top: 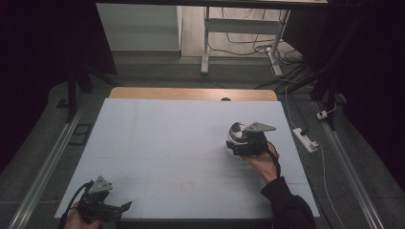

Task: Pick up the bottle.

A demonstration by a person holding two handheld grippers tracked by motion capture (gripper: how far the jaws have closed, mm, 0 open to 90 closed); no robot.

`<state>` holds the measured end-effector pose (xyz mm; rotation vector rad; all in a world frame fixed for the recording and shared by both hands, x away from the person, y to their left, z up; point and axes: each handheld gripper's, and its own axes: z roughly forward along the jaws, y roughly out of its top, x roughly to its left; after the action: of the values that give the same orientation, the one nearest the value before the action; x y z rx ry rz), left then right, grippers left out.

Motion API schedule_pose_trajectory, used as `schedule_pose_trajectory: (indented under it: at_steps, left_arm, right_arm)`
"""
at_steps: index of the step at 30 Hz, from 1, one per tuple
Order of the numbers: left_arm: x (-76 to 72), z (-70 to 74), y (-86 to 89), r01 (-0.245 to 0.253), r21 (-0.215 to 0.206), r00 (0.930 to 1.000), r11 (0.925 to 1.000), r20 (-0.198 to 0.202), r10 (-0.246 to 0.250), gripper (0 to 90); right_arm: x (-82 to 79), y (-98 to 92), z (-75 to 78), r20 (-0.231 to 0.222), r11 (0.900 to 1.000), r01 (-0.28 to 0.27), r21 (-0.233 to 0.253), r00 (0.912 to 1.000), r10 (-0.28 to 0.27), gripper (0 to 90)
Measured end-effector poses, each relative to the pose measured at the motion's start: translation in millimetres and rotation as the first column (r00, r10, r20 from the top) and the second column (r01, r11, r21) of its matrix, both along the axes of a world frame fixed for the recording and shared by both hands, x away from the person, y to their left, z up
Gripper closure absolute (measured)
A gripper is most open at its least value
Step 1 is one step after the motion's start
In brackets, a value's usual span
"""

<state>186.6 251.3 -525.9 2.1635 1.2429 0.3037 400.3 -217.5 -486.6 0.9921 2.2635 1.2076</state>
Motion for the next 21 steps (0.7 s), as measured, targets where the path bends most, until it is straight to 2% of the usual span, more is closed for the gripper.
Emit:
schedule_pose_trajectory:
  at_steps: [3,10,18,21]
  left_arm:
    - [0.1,0.0,-0.1,0.002,0.001,1.0000,1.0000,0.000,-0.002,1.1]
    - [0.2,0.0,0.2,-0.004,-0.002,1.0000,1.0000,-0.002,0.004,1.2]
    - [0.3,0.1,0.6,-0.004,-0.005,1.0000,1.0000,-0.003,0.004,1.1]
    - [0.3,0.1,0.5,-0.005,-0.005,1.0000,1.0000,-0.003,0.005,1.1]
  right_arm:
    - [-0.8,0.1,2.3,0.009,1.000,0.003,-0.008,1.0000,-0.003,13.9]
    - [-2.3,-3.6,9.1,0.009,1.000,0.012,0.016,0.9999,-0.012,13.9]
    - [-11.8,3.3,24.9,0.021,0.999,-0.028,0.033,0.9994,0.027,13.9]
    - [-17.1,9.9,29.1,0.019,0.998,-0.058,0.032,0.9982,0.058,13.9]
